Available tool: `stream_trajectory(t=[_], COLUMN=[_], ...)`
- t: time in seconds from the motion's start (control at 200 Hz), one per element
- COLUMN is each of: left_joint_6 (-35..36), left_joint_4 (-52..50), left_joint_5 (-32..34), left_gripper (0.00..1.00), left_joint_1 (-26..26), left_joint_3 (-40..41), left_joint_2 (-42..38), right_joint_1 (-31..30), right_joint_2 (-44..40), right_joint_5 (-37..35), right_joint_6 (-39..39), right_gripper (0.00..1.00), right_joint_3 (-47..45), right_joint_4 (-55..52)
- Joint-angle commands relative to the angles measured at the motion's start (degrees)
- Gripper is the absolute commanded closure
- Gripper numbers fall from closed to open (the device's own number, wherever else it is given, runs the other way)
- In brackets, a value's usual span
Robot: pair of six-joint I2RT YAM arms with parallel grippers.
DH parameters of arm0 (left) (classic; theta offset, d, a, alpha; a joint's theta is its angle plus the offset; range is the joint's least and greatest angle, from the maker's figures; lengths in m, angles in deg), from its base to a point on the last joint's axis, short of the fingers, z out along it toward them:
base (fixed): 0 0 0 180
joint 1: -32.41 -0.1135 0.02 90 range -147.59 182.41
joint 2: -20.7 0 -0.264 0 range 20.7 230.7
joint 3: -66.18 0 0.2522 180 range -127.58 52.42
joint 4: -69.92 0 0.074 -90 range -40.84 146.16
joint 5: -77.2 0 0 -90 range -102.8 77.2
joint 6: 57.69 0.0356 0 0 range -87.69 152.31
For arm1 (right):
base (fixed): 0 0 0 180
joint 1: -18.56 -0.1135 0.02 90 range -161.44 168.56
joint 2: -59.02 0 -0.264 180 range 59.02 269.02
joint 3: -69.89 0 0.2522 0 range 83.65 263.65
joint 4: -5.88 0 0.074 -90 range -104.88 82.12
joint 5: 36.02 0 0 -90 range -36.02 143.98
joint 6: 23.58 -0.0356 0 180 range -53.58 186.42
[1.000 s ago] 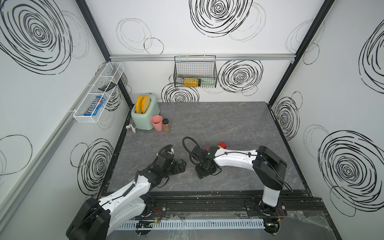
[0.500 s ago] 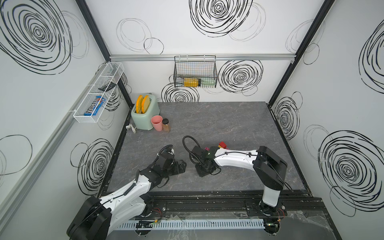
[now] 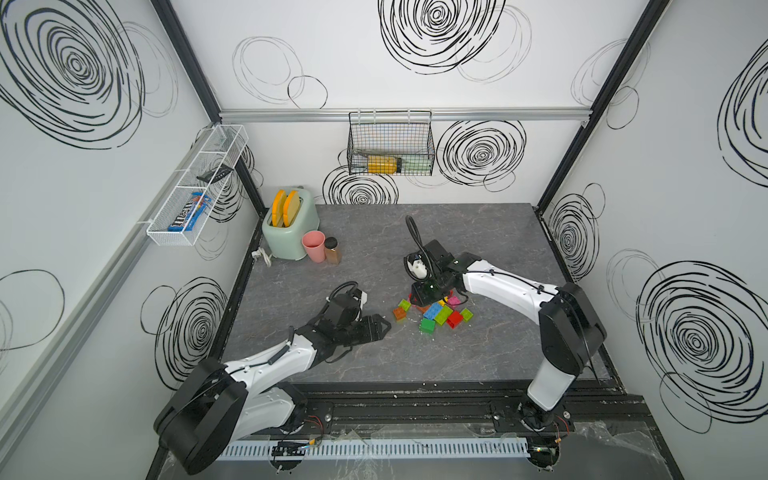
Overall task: Assemble the number 4 with lego
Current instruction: Pick up the lego brick from the center of the board, then assemble the lego brick with the lego brick.
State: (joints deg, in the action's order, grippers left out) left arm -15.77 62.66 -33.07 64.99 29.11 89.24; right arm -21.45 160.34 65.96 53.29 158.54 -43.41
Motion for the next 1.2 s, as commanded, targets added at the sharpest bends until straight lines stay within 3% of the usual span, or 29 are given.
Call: stream_trajectory(t=[0.0, 0.355, 1.196], left_joint_6=[-2.83, -3.41, -3.21], left_joint_4=[7.62, 13.16, 19.19], left_joint_5=[-3.01, -6.17, -7.85], left_gripper=[0.32, 0.52, 0.65], left_joint_1=[-0.83, -3.3, -3.31], left_joint_3=[-2.56, -4.46, -4.29], left_joint_2=[2.97, 9.73, 17.15], right_joint_1=[-0.53, -0.82, -3.26], right_joint_2=[3.41, 7.05, 10.7], right_joint_5=[3.45, 8.19, 4.08], right_joint_6=[5.39, 2.55, -2.7], right_gripper=[1.0, 1.0, 1.0], right_joint_3=[3.8, 5.5, 4.2], right_joint_4=[-4.2, -5.25, -5.39])
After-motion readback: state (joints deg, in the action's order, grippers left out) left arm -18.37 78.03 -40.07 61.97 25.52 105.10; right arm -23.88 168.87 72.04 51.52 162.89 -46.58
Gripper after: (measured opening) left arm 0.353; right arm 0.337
